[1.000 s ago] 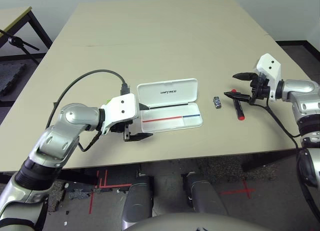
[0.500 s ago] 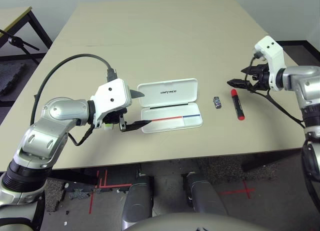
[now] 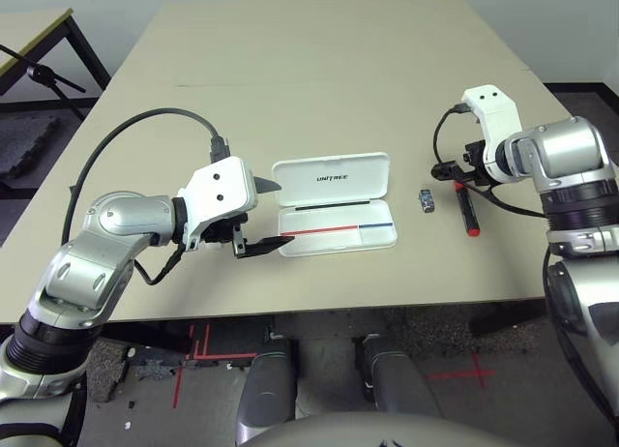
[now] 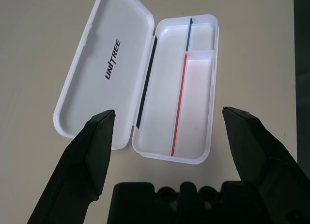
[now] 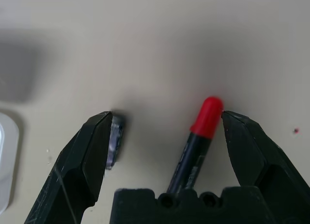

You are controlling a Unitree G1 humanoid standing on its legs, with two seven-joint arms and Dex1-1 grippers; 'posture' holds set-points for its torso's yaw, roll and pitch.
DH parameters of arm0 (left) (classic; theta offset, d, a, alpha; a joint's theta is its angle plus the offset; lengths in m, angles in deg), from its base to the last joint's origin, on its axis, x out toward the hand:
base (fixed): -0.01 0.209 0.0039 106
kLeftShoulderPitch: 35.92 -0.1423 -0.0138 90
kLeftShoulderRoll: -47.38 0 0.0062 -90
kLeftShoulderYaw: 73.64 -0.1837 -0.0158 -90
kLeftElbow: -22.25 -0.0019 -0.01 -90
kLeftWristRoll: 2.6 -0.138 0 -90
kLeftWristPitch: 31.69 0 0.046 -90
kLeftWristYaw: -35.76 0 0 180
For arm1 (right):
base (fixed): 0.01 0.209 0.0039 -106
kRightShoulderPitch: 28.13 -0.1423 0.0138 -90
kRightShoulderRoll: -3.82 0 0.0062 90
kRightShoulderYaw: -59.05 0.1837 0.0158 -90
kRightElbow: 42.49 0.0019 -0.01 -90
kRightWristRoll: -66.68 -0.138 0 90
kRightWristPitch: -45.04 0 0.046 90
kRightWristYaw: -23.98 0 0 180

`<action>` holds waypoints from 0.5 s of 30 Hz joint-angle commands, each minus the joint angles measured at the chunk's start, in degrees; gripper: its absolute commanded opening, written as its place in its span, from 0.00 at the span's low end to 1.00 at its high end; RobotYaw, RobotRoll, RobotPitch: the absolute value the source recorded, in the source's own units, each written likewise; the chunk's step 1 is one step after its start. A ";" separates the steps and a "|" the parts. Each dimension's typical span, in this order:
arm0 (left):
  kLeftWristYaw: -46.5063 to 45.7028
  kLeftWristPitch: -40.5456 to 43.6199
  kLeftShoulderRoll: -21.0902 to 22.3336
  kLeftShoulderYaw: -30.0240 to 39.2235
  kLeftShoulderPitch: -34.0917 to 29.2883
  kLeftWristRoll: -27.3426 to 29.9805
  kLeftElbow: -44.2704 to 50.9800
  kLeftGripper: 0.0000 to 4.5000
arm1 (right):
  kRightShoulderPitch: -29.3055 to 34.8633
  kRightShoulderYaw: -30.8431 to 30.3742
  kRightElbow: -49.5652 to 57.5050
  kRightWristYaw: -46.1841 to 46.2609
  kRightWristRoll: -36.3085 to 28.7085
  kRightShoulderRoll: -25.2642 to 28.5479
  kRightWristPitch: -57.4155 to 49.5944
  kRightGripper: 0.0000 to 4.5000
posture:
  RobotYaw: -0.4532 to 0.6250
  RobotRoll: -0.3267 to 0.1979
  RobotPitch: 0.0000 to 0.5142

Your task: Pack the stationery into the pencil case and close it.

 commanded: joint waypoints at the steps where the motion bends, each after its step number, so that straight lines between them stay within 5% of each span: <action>1: 0.26 -0.37 0.70 -1.09 0.02 -0.05 0.28 0.99 | 3.05 -0.31 4.11 1.95 -0.93 1.01 -2.27 1.00 | 0.51 0.62 0.19; 15: 0.59 -1.61 -0.50 -3.84 1.99 -0.19 -1.13 0.99 | 11.41 3.74 11.24 6.94 -3.47 3.32 -3.60 1.00 | 0.46 0.62 0.20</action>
